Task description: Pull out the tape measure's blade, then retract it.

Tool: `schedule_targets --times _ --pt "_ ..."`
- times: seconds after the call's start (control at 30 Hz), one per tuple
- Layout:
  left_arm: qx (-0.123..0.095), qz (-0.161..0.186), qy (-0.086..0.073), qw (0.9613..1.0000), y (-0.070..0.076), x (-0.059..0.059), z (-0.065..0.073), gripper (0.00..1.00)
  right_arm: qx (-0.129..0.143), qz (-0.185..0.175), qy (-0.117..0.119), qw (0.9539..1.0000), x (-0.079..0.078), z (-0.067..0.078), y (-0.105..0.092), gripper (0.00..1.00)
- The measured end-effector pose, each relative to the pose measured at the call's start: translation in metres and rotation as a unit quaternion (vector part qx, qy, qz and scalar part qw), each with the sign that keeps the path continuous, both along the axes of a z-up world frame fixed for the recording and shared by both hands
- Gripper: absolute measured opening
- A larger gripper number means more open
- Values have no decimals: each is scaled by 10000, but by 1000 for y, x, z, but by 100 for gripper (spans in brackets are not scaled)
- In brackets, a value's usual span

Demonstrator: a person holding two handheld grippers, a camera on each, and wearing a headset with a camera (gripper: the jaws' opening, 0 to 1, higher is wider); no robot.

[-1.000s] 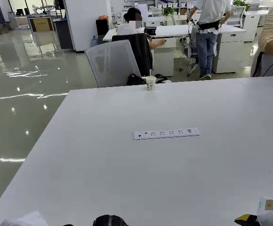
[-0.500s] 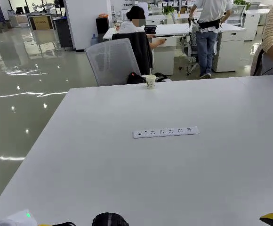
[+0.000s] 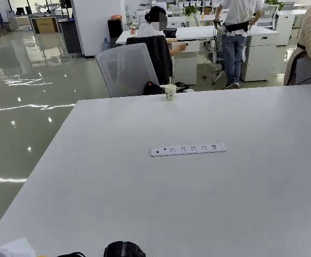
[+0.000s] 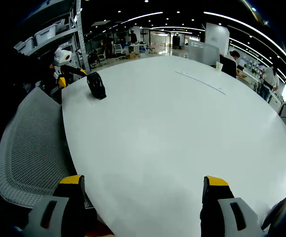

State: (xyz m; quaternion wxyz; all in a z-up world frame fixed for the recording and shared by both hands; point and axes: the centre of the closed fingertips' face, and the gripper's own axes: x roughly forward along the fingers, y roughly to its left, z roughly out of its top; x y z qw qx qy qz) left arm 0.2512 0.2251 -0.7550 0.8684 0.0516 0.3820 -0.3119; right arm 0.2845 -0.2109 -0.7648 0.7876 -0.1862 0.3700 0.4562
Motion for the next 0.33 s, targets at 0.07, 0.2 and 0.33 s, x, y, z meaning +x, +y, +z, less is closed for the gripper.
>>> schedule_targets --times 0.07,0.2,0.33 --pt "-37 -6 40 10000 -1 -1 0 99 10 7 -26 10000 -1 3 1 99" --pt "-1 -20 34 10000 2 -3 0 99 14 -22 -47 10000 0 4 -2 99" --pt "-6 -7 25 10000 3 -3 2 99 12 -29 -71 10000 -1 9 -2 99"
